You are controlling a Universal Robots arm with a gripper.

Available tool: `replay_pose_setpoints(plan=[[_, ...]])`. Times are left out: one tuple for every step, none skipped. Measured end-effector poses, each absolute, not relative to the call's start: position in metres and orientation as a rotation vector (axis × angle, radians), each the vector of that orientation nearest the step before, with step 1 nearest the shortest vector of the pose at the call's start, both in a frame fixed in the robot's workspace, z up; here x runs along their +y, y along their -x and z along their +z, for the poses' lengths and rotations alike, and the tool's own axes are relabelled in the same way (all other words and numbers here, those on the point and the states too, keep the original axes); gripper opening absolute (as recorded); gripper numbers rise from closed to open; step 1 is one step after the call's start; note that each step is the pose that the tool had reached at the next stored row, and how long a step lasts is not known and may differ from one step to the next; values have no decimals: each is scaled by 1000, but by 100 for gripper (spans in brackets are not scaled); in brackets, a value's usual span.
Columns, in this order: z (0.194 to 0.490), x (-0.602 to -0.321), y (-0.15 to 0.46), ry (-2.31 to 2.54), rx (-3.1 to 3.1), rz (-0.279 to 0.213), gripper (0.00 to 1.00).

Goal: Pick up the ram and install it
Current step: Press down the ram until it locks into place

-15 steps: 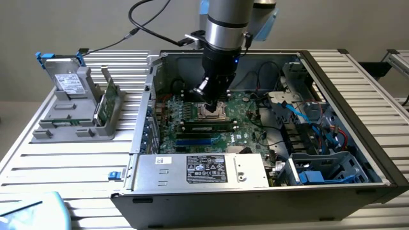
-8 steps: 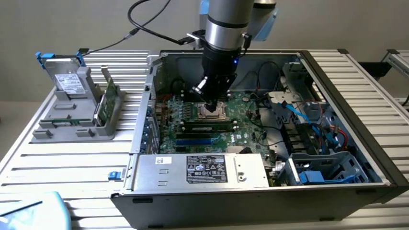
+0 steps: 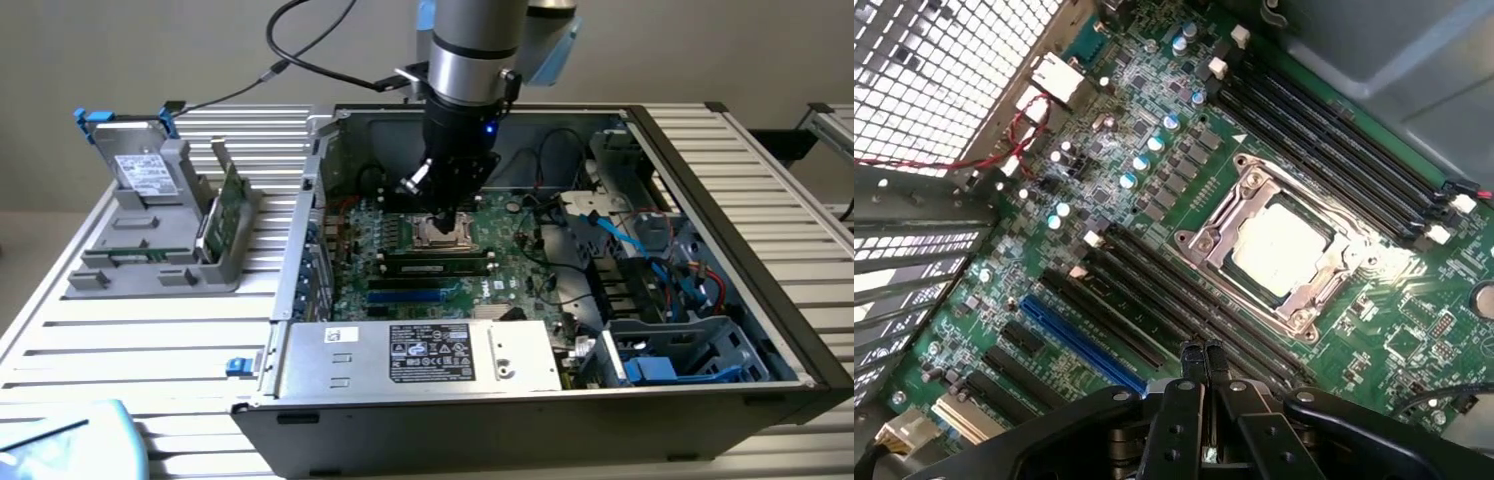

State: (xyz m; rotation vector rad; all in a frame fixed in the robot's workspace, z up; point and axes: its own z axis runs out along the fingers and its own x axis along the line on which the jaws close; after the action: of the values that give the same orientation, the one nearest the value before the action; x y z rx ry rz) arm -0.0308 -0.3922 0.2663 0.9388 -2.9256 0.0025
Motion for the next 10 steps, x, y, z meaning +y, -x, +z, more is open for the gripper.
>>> replay_pose_setpoints(plan=[[266,-392,31,-927,-2934,5,11],[266,-392,31,-915,-2942,8,11],[266,-392,31,-903,-2950,11,11],[266,-392,31,-891,-2957,16,11],[266,-392,31,-880,-2963,20,11],[266,-392,31,-867,-2970,26,11],[266,-392,31,-854,-2977,31,11],[266,-392,31,-842,-2983,35,11],[266,-392,31,-830,-2989,40,11],[266,-392,31,-816,-2996,46,11]])
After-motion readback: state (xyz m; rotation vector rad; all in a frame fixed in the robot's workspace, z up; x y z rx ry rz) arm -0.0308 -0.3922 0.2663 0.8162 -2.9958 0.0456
